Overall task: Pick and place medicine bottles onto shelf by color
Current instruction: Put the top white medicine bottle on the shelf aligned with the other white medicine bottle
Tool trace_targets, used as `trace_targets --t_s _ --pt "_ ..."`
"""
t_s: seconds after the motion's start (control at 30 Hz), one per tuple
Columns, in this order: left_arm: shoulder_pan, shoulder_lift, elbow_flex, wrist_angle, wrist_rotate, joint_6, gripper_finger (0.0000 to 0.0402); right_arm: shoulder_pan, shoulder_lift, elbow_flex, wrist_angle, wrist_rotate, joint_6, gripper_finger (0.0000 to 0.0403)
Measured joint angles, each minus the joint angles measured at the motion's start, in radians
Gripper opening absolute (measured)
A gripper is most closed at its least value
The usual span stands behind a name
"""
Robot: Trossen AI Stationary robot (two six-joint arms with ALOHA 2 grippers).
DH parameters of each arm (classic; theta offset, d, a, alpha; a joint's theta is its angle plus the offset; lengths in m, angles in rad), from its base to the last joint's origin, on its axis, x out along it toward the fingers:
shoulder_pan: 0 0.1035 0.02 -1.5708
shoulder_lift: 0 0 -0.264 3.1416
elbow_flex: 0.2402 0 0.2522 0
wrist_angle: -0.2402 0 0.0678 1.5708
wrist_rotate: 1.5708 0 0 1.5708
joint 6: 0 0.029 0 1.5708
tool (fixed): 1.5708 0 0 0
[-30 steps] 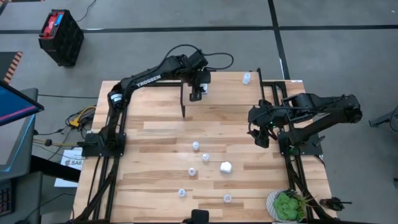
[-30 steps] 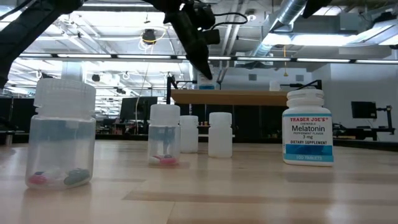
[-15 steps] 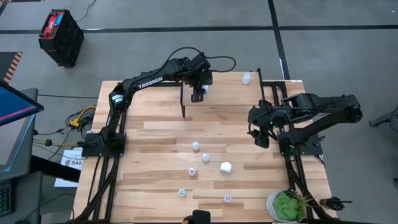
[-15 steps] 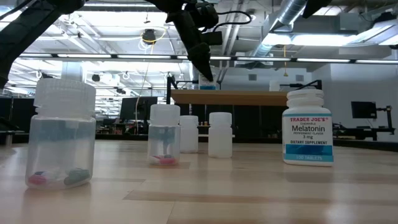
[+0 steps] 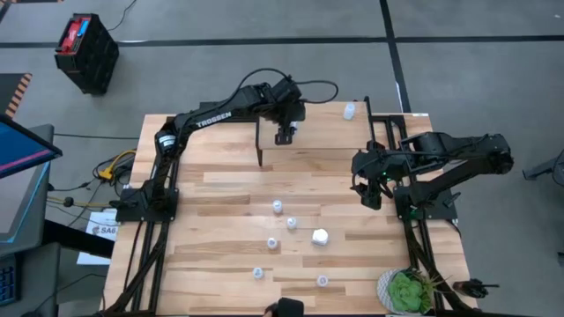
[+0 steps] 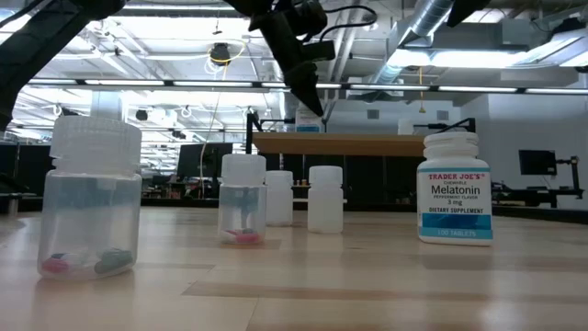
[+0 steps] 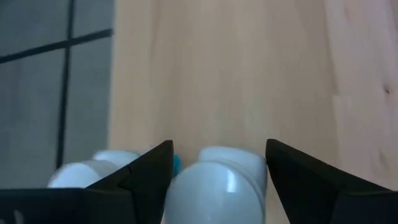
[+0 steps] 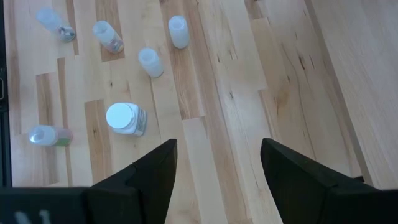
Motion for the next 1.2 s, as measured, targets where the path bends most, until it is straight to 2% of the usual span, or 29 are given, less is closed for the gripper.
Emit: trace_targets --t_s 0.2,0.43,0.67,0.83,1.0,1.2 --pt "0.000 -0.003 0.000 0.059 -0.030 0.015 0.0243 0.000 0.000 0.000 0.000 0.000 0.000 0.0254" --pt "-0.019 -0.015 0.000 0.047 -0.031 0.024 0.0243 0.000 0.000 0.000 0.000 -0.001 0.000 0.0254" --pt "-0.058 -0.059 0.002 0.018 -0.093 0.051 0.0243 0.000 0.000 0.000 -0.008 -0.001 0.000 0.0254" --pt "-0.092 -0.094 0.002 -0.099 -0.059 0.038 0.0243 0.000 0.000 0.000 -0.012 -0.002 0.000 0.0254" --pt "-0.104 -0.093 -0.003 -0.240 0.061 0.025 0.0240 0.000 0.000 0.000 -0.025 -0.002 0.000 0.0254" --pt "-0.097 -0.080 -0.012 -0.230 0.029 0.013 0.0229 0.000 0.000 0.000 -0.024 -0.002 0.000 0.0254"
